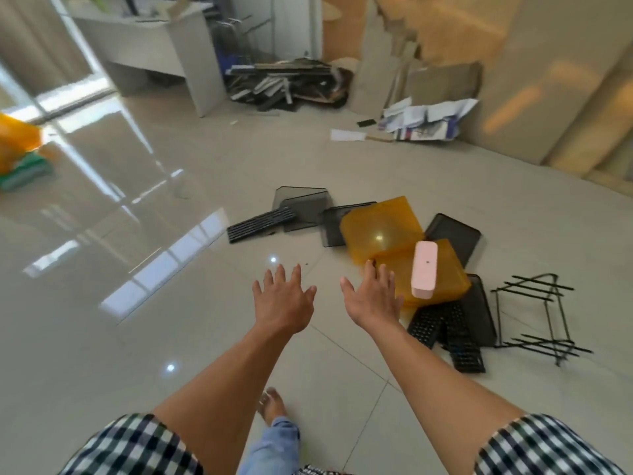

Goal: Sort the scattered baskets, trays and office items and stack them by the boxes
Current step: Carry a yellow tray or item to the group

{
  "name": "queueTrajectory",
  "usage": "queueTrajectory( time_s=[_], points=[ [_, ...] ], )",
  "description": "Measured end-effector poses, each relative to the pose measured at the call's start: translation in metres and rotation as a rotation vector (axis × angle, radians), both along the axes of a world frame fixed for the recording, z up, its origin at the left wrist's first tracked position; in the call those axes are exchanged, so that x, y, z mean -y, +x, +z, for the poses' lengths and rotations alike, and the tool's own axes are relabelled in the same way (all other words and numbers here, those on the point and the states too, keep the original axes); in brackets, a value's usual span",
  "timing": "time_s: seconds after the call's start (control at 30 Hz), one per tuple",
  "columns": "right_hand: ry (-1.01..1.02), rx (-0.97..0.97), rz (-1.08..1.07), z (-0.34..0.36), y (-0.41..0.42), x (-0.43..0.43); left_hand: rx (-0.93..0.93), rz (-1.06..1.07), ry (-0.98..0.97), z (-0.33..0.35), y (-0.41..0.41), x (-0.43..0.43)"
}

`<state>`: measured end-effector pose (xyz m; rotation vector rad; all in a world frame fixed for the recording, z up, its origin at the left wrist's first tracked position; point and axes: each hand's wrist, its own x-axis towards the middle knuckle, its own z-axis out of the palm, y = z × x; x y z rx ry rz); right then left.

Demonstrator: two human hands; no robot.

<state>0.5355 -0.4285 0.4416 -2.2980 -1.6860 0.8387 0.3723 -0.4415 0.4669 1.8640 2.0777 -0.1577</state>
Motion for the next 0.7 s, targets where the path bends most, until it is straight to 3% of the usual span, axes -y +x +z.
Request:
queueTrajectory(
  time_s=[0.37,0.7],
  points=[
    [-0.030,-0.004,-0.302,-0.009,-0.017,-0.090,-0.012,-0.296,-0.014,0.000,-0.022,-0.139],
    [-0.039,-0.015,-0.442,-0.013,-0.042,-0.160,-0.036,-0.410,-0.018,-0.003,-0.048,-0.243]
  ],
)
